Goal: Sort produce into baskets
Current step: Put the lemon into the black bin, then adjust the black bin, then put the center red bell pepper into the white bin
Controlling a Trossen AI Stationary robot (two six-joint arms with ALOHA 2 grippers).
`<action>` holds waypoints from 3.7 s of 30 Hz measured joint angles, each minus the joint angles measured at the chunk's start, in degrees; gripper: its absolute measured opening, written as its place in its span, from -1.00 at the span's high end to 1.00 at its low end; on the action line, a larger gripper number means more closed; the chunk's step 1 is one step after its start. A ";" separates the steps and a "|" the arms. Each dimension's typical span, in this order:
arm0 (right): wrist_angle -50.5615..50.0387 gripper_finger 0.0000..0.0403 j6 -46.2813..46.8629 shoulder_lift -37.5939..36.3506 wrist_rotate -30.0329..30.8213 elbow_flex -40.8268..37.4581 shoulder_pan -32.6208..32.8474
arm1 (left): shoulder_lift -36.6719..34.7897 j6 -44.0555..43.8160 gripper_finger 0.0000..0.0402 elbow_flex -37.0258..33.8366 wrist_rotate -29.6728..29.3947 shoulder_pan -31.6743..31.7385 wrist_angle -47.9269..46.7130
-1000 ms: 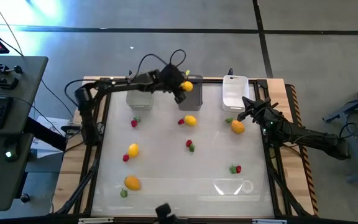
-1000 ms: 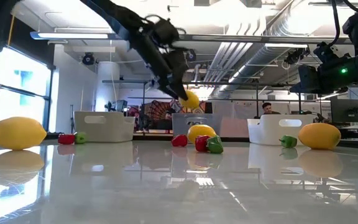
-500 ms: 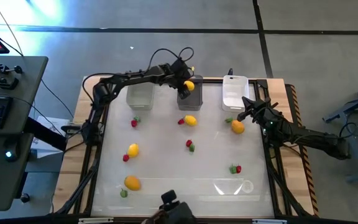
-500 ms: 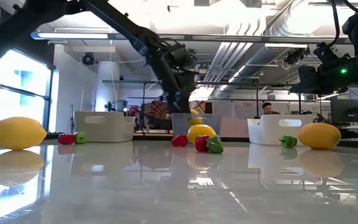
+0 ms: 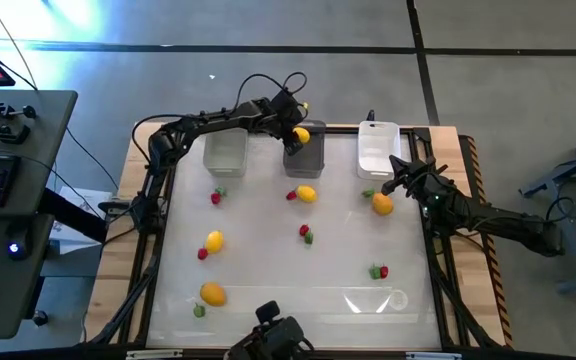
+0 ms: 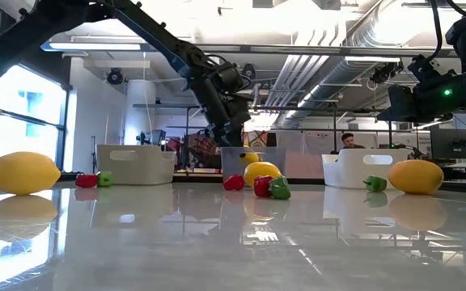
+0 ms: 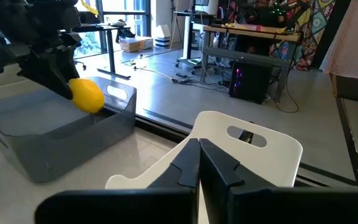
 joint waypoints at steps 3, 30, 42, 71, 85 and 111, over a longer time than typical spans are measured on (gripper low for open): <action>0.00 1.00 0.01 0.00 0.00 0.02 0.02 | 0.00 -0.35 0.28 0.00 -0.04 -0.02 0.02; 0.00 1.00 0.00 -0.02 0.00 0.02 0.00 | -1.66 10.30 0.19 0.00 -4.11 -1.92 -2.29; 0.00 1.00 0.00 -0.02 0.00 0.01 0.02 | -10.09 29.91 0.93 -1.43 7.63 -11.91 -17.75; 0.00 1.00 0.01 -0.02 0.00 0.00 0.00 | -9.70 20.48 1.00 -16.17 -4.00 -15.41 14.11; 0.00 1.00 0.01 -0.02 0.00 0.02 0.00 | -10.10 19.58 1.00 -16.17 0.28 -16.50 19.12; 0.00 1.00 0.02 0.00 0.00 0.01 0.02 | -23.52 11.66 1.00 -47.70 2.90 -22.52 65.54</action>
